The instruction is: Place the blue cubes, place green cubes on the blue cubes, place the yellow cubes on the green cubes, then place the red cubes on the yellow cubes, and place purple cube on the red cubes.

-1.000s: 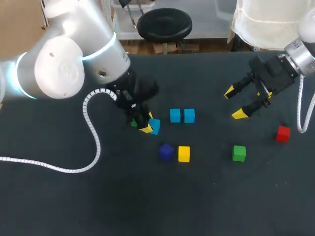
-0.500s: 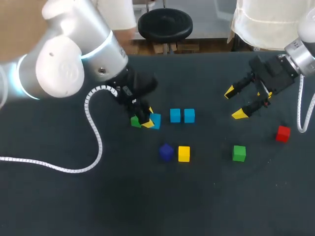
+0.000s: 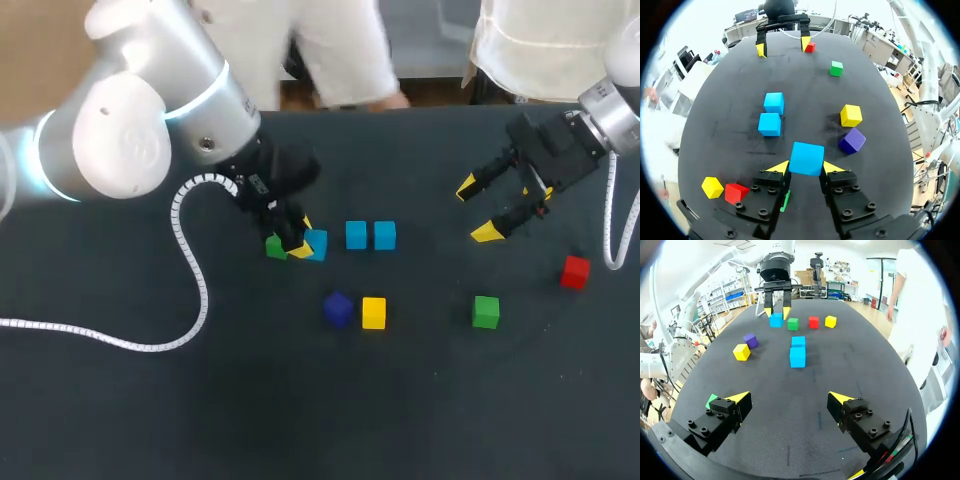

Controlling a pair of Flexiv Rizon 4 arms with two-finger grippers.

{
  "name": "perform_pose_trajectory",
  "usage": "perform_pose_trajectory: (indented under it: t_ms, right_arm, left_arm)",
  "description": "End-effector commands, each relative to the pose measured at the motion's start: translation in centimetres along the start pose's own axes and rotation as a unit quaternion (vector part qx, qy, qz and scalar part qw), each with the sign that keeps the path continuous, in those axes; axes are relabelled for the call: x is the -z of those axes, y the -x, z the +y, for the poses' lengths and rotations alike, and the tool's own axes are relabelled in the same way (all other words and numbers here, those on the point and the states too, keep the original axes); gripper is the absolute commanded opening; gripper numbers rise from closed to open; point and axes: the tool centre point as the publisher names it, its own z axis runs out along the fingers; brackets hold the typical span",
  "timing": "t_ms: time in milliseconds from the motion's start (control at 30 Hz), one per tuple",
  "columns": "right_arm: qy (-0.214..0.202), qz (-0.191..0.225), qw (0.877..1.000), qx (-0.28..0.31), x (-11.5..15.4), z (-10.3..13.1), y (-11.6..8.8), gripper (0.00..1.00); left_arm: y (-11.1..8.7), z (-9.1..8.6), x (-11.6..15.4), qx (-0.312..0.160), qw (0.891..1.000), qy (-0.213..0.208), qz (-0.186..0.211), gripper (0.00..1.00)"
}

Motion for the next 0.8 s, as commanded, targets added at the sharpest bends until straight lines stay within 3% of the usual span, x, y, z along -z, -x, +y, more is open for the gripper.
perform_pose_trajectory:
  t_ms: [33,467,800]
  right_arm:
    - [0.000,-0.001,1.000,0.000,0.0,0.0,0.0,1.00]
    - [0.000,-0.001,1.000,0.000,0.0,0.0,0.0,1.00]
    - [0.000,-0.001,1.000,0.000,0.0,0.0,0.0,1.00]
  left_arm:
    - [0.0,0.1,0.0,0.000,1.000,-0.001,0.001,0.00]
    - [0.0,0.1,0.0,0.000,1.000,-0.001,0.001,0.00]
    - [1.6,0.8,-1.0,0.063,0.998,0.010,-0.004,0.00]
